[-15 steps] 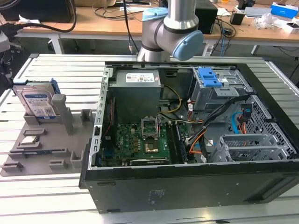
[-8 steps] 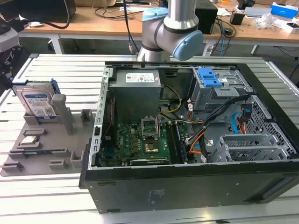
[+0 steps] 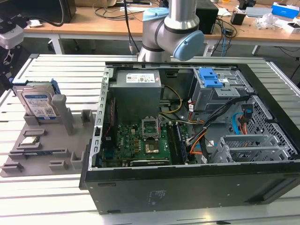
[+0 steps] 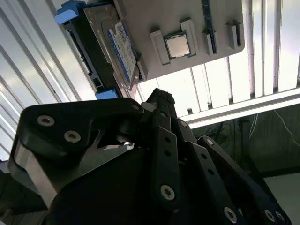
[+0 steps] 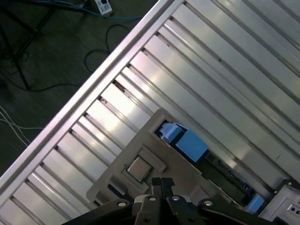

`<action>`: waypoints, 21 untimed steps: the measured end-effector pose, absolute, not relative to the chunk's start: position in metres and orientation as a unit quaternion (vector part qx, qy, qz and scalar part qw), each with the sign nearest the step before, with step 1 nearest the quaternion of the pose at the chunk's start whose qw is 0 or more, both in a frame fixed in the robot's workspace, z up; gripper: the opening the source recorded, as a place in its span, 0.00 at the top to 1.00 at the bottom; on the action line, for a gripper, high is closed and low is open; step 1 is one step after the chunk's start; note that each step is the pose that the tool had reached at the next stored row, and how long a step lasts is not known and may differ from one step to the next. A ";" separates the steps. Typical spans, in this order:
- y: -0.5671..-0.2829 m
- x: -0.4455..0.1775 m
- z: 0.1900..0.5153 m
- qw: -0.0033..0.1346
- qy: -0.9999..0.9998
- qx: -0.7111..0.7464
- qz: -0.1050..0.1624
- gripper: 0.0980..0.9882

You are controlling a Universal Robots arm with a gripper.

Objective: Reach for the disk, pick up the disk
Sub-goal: 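Pick up the disk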

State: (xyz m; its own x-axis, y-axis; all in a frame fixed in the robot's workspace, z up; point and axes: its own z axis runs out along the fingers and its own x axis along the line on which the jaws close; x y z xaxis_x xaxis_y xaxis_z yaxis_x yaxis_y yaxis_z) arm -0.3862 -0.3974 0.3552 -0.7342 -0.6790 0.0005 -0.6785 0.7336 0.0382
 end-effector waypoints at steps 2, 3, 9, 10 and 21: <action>-0.397 -0.386 0.355 0.008 -0.922 0.386 -0.018 0.99; -0.397 -0.386 0.355 0.008 -0.919 0.393 -0.017 0.99; -0.397 -0.386 0.355 0.009 -0.900 0.435 -0.017 0.99; -0.397 -0.386 0.355 0.009 -0.896 0.444 -0.017 0.99; -0.397 -0.386 0.355 0.010 -0.854 0.520 -0.016 0.99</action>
